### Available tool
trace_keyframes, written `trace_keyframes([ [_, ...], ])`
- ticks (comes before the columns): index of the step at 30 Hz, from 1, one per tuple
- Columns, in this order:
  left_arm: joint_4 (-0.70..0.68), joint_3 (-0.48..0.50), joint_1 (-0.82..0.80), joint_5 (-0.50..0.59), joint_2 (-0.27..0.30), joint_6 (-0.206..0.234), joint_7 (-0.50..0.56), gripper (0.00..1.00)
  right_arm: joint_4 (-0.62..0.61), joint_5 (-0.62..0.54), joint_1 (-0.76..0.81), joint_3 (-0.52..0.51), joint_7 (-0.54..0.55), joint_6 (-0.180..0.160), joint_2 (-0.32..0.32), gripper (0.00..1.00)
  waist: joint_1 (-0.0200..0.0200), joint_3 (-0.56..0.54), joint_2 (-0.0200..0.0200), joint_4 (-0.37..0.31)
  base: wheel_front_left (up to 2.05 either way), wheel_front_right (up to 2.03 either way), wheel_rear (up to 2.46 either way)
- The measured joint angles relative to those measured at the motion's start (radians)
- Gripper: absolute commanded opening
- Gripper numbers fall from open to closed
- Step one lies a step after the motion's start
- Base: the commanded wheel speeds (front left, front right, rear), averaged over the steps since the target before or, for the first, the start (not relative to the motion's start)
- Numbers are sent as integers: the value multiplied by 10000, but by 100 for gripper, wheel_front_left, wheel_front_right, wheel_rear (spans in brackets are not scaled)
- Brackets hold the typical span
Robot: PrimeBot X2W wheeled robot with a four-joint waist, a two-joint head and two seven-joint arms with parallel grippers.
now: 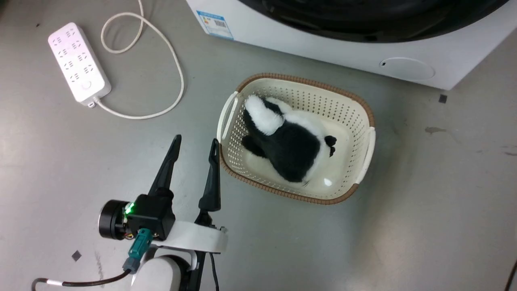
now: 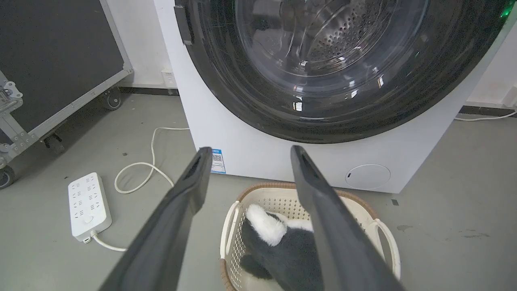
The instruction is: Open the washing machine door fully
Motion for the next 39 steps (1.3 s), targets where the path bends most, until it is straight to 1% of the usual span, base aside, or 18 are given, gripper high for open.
trace_keyframes([
  [6, -15, -140, -114, -102, 2, 113, -102, 100, 899, -98, -906, -811, 957, 0, -305, 0, 0, 239, 0, 205, 0, 0, 0],
  [14, 35, -192, -267, -142, 0, 171, -276, 100, 1473, -75, -861, -1578, 2034, -12, -397, 0, 0, -13, 0, 205, 0, 0, 0],
  [18, 140, -190, -266, -127, 0, 155, -366, 100, 1475, 276, -480, -1870, 2621, -10, -176, 0, 0, -341, 0, 136, 0, 0, 0],
  [26, 397, -167, -72, 31, -2, 61, -527, 100, 1081, 1480, 885, -2205, 4140, -6, 686, 0, -1, -1290, 0, 38, 0, 0, 0],
  [29, 523, -42, 220, 111, 0, -23, -525, 100, 803, 1921, 1693, -2057, 4447, -6, 734, 0, -2, -1746, 0, 2, 0, 0, 0],
  [32, 593, 59, 453, 182, 6, -113, -527, 100, 966, 2777, 2317, -1492, 4581, -6, 673, 0, -2, -2200, 0, -30, 0, 0, 0],
  [39, 642, 198, 785, 278, 6, -286, -527, 100, 1390, 4853, 3484, 617, 4295, 0, 723, 0, -3, -2971, 0, -71, 0, 0, 0],
])
